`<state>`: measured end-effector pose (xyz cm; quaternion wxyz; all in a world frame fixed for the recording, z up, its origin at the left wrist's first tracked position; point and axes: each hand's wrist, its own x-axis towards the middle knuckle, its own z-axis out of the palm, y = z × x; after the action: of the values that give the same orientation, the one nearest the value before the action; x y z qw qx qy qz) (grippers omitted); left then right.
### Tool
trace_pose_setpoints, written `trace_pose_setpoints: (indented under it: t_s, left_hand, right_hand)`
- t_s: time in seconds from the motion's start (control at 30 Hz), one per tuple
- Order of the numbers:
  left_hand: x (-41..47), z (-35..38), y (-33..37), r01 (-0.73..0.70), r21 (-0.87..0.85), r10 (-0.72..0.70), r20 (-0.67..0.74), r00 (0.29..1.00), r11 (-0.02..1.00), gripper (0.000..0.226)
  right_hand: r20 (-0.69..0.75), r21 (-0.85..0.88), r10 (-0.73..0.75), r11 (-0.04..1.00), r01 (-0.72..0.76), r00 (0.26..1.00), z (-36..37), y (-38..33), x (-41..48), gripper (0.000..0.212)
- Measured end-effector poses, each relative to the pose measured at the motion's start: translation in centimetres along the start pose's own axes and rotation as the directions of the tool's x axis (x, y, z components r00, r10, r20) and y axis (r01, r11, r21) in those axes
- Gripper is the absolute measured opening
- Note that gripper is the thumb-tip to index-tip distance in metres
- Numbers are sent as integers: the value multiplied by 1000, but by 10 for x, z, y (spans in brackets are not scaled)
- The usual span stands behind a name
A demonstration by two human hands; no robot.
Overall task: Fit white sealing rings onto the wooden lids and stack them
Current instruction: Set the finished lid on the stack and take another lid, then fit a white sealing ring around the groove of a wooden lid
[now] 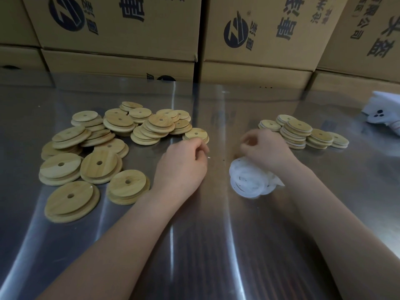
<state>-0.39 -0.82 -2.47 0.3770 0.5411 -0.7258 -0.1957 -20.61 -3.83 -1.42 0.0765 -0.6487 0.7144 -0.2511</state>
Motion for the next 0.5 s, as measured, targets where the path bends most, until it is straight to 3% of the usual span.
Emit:
trace_pose_setpoints:
  t_s: [0.17, 0.37, 0.5]
  left_hand:
    - [0, -7, -1, 61, 157, -58, -22, 998, 986, 20]
    - [0, -17, 0, 58, 330, -39, -65, 997, 942, 21]
    - [2, -29, 0, 110, 438, -89, -67, 994, 892, 33]
  right_hand:
    - [213, -40, -104, 993, 115, 972, -1, -3, -2, 12]
    - [304, 19, -106, 994, 105, 947, -14, -3, -6, 20]
    - [343, 35, -118, 993, 113, 932, -18, -1, -8, 14]
